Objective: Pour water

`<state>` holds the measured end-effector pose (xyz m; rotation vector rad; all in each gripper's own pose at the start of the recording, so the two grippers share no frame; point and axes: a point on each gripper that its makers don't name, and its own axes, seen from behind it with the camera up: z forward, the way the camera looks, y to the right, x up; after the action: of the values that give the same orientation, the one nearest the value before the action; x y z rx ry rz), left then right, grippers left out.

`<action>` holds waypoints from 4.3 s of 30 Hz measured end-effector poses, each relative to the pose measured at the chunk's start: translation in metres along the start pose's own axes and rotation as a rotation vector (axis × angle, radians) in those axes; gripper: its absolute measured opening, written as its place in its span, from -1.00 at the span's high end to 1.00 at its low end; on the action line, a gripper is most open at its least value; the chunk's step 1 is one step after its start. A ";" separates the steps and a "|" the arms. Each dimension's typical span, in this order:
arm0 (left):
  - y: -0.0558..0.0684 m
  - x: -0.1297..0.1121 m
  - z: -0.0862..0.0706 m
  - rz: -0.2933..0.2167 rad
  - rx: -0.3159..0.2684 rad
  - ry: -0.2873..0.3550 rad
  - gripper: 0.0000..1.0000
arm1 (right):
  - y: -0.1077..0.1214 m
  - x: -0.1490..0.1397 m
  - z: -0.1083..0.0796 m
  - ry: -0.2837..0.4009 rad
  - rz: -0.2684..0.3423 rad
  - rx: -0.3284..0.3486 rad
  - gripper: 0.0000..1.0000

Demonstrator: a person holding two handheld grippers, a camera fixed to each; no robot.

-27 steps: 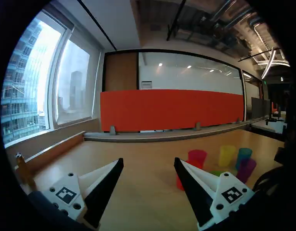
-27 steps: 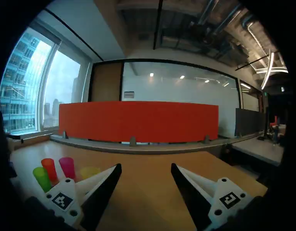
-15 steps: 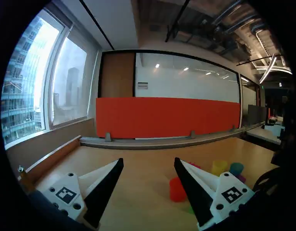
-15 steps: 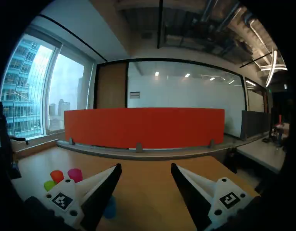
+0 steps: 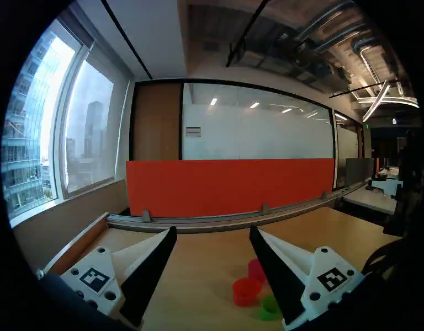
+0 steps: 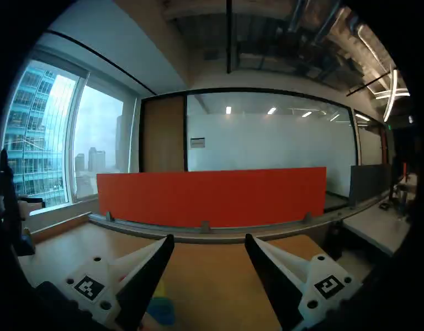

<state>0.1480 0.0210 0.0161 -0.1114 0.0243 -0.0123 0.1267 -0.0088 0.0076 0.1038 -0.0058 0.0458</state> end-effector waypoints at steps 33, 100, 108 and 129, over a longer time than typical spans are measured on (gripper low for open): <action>0.064 0.008 -0.003 0.018 -0.335 -0.045 -0.96 | -0.062 0.030 -0.020 -0.010 -0.051 0.383 -0.98; 0.113 -0.188 -0.016 0.149 -0.584 -0.443 -0.96 | -0.074 -0.152 -0.006 -0.430 -0.250 0.601 -0.99; 0.117 -0.208 -0.017 0.160 -0.601 -0.493 -0.96 | -0.075 -0.163 -0.004 -0.453 -0.249 0.607 -0.99; 0.126 -0.253 -0.006 0.196 -0.624 -0.581 -0.96 | -0.078 -0.201 0.001 -0.516 -0.263 0.616 -0.99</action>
<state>-0.1035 0.1486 0.0019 -0.7320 -0.5453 0.2248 -0.0701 -0.0956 -0.0009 0.7291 -0.4954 -0.2455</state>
